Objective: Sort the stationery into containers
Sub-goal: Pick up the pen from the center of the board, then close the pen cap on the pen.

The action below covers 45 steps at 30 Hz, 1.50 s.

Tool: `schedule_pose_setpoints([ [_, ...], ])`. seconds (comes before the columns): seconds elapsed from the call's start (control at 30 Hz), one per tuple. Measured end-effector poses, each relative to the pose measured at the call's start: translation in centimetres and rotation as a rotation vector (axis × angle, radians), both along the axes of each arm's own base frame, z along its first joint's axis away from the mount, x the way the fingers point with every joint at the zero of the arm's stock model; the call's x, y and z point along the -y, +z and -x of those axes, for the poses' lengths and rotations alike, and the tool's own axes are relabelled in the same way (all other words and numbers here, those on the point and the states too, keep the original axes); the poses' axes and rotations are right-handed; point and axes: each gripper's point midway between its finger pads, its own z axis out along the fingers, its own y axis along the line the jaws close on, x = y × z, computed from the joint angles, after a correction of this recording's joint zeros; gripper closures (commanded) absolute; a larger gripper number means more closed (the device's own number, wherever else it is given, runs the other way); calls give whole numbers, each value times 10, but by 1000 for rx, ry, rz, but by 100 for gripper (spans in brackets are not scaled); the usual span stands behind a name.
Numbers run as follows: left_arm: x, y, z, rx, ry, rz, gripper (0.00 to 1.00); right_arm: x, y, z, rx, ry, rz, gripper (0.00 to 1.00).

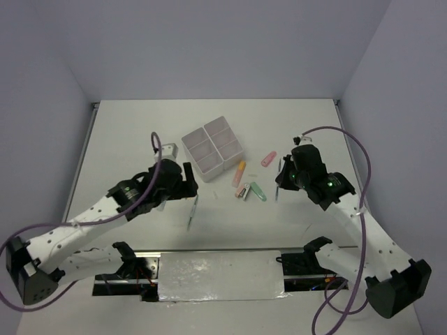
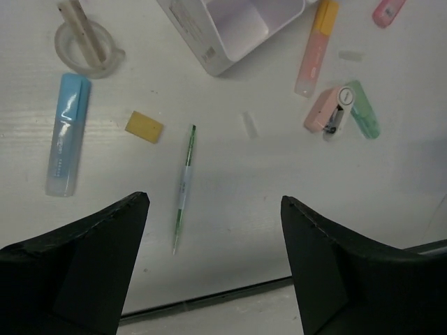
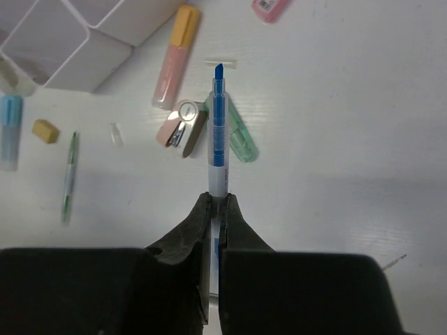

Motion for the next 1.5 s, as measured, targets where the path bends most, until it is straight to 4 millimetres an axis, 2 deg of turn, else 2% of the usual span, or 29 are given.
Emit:
schedule_pose_setpoints([
  [0.07, 18, -14, -1, -42, 19, -18, 20, 0, 7, 10, 12, 17, -20, 100],
  [0.13, 33, -27, -9, -76, 56, -42, 21, 1, 18, 20, 42, 32, -43, 100],
  [0.2, 43, -38, -18, -102, 106, -54, 27, 1, 22, 26, 53, 44, -56, 100],
  [0.37, 60, -68, -38, -154, 225, -87, 29, 4, 22, 37, 42, 66, -49, 100],
  [0.57, 83, -102, -57, -220, 290, -132, 32, 4, 22, 45, 36, 88, -49, 100],
  [0.73, 87, -118, -59, -253, 327, -144, 35, 5, 29, 49, 66, 101, -57, 100],
  [1.1, 93, -148, -58, -307, 324, -185, 39, 3, 30, 51, 72, 129, -56, 100],
  [1.33, 97, -160, -56, -336, 318, -186, 43, 4, 30, 52, 78, 132, -54, 100],
  [1.5, 102, -165, -57, -342, 320, -170, 51, 4, 30, 52, 79, 135, -53, 100],
])
